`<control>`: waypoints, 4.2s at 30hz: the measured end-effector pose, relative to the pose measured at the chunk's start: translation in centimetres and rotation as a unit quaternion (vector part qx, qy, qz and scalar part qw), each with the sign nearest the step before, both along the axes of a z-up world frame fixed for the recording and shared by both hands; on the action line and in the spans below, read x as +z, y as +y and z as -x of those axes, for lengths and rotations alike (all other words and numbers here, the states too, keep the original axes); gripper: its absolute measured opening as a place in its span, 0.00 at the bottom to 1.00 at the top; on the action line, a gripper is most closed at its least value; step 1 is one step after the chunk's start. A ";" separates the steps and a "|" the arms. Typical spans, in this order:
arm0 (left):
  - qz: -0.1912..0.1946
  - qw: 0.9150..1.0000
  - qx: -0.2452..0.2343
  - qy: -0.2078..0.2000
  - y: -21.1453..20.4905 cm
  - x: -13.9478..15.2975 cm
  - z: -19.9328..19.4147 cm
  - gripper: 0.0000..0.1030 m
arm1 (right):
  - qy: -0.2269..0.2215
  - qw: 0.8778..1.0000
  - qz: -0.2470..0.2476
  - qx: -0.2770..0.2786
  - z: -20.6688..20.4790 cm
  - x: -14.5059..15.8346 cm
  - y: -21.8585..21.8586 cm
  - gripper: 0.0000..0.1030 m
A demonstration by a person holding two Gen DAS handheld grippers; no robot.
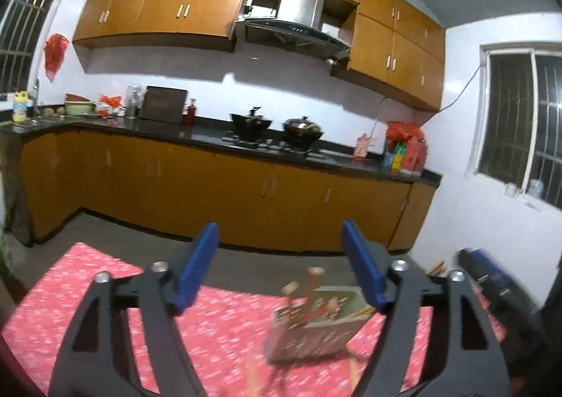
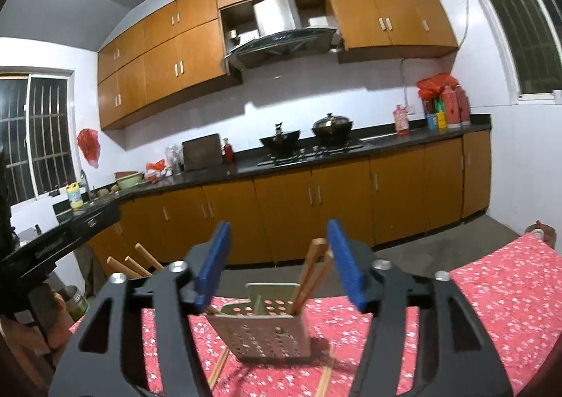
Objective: Organize utensils
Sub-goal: 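Lower both tools to the table and close each on another chopstick, then hold the grasped chopsticks in both tools and begin lifting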
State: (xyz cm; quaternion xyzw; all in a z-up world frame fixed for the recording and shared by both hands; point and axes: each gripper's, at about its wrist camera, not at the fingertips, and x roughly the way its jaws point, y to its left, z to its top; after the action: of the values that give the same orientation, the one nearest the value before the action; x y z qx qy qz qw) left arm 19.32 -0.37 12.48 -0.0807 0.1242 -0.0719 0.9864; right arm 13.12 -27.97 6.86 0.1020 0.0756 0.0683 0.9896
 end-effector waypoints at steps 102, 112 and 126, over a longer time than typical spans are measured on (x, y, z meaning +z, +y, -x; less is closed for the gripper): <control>-0.053 0.949 -0.032 0.310 3.8 -22.1 -0.4 0.09 | 0.341 0.939 0.037 -0.037 -4.5 -21.1 -1.7 0.08; -0.061 0.948 -0.028 0.310 3.4 -22.1 -0.3 0.09 | 0.341 0.939 0.033 -0.036 -3.2 -21.0 -1.4 0.08; -0.085 0.947 -0.023 0.309 3.1 -22.3 -0.2 0.09 | 0.342 0.939 0.031 -0.036 -3.1 -20.8 -1.5 0.08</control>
State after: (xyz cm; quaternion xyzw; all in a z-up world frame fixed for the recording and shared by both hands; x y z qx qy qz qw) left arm 19.54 2.71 -9.80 -0.0117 0.4307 -0.0555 0.9007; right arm 16.18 -29.49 -13.93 0.0911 0.4075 -0.0086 0.9086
